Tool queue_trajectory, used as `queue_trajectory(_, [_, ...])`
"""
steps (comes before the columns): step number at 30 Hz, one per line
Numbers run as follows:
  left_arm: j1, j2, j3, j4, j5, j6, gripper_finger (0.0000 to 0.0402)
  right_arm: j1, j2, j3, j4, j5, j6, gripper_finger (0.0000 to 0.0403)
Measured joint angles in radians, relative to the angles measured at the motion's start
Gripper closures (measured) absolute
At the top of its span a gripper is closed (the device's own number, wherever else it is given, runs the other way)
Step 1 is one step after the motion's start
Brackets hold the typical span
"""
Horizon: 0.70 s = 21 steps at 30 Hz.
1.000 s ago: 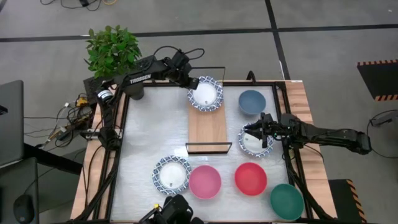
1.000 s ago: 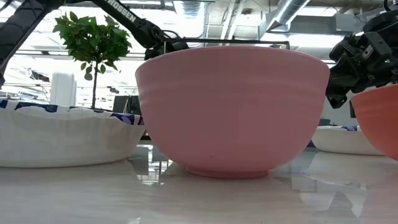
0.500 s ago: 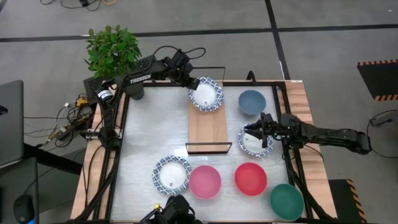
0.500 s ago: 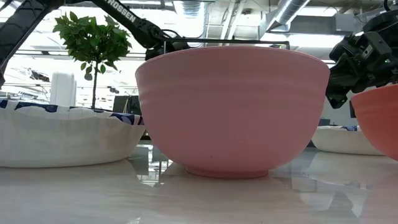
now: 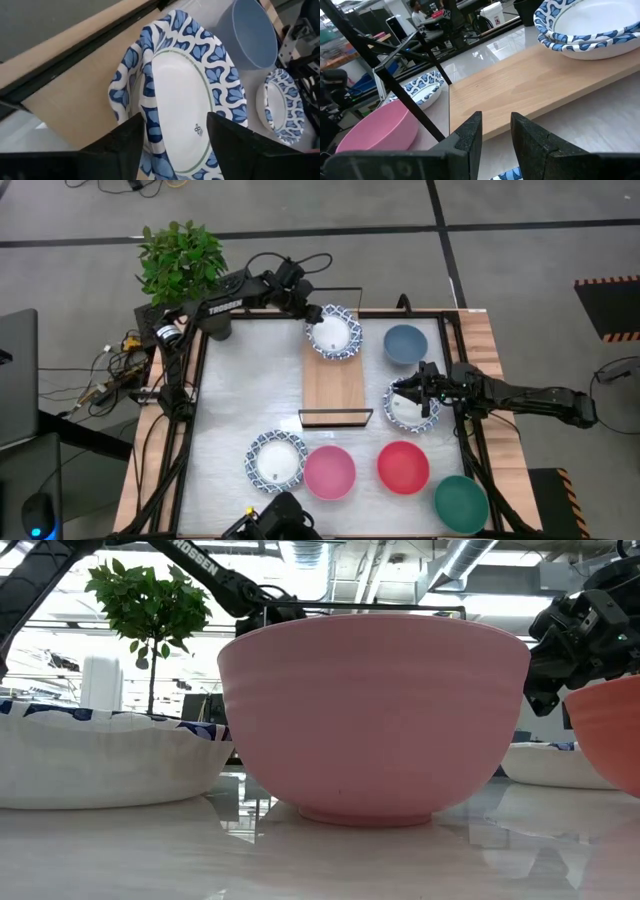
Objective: Place and stack bowls onto a shelf
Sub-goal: Stack the blue patterned bowl on top of the blue patterned bowl on the shelf
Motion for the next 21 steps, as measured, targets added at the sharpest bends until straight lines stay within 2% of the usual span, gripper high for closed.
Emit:
queue_trajectory(5, [0.005,-0.014,0.000,-0.018,-0.037,0.044,0.0200,0.000,0.000,0.000,0.000,0.000,0.001,0.0274])
queue_trajectory(10, [0.004,-0.031,0.000,-0.065,-0.147,0.111,0.0200,0.000,0.000,0.000,0.000,0.000,0.002,0.0274])
queue_trajectory(13, [0.004,-0.034,0.000,-0.108,-0.170,0.142,0.0200,0.000,0.000,0.000,0.000,0.000,0.002,0.0274])
queue_trajectory(17, [0.003,-0.035,0.000,-0.175,-0.110,0.153,0.0200,-0.004,0.000,0.010,-0.038,0.039,0.057,0.0274])
queue_trajectory(21, [0.002,-0.035,0.000,-0.223,-0.009,0.182,0.0200,-0.014,0.005,0.101,-0.330,0.148,0.093,0.0280])
